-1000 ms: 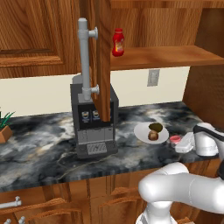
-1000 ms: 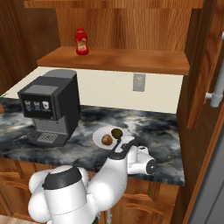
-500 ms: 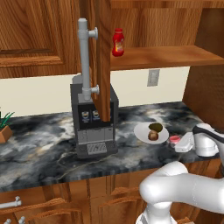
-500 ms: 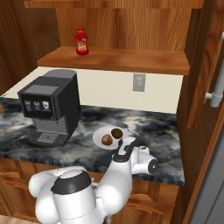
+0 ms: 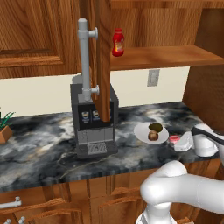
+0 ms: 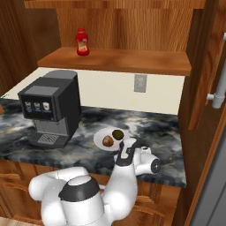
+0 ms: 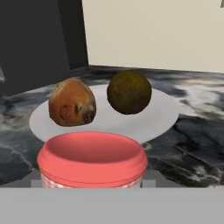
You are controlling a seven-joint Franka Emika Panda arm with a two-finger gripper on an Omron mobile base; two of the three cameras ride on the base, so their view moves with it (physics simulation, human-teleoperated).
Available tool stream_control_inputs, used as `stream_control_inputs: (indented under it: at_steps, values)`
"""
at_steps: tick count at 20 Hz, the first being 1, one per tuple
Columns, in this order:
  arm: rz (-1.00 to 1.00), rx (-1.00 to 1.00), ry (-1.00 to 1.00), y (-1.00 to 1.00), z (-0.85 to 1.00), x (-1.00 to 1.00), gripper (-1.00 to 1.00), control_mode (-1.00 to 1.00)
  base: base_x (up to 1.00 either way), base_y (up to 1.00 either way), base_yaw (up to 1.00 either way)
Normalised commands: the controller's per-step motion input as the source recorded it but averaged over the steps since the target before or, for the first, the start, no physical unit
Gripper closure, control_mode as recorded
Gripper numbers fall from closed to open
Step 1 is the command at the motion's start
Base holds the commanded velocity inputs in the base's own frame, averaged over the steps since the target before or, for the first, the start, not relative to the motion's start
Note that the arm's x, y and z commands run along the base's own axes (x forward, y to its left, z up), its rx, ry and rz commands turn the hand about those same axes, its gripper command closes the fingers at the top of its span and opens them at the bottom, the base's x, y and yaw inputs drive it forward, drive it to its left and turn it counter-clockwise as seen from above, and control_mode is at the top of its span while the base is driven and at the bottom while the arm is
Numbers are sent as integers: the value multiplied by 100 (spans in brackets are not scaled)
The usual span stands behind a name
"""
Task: Pick the avocado and bread from the counter and place them on the plate. Then pick the jam from the cabinet and place it next to the plate. Lastly close the cabinet door.
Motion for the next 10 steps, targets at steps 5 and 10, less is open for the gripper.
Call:
stream_control_inputs:
  at_steps: [5,10]
  values:
    - [0,-5,0,0,-30,6,100,-100,0,0,0]
    - [0,-6,0,0,-28,1,-100,-100,0,0,0]
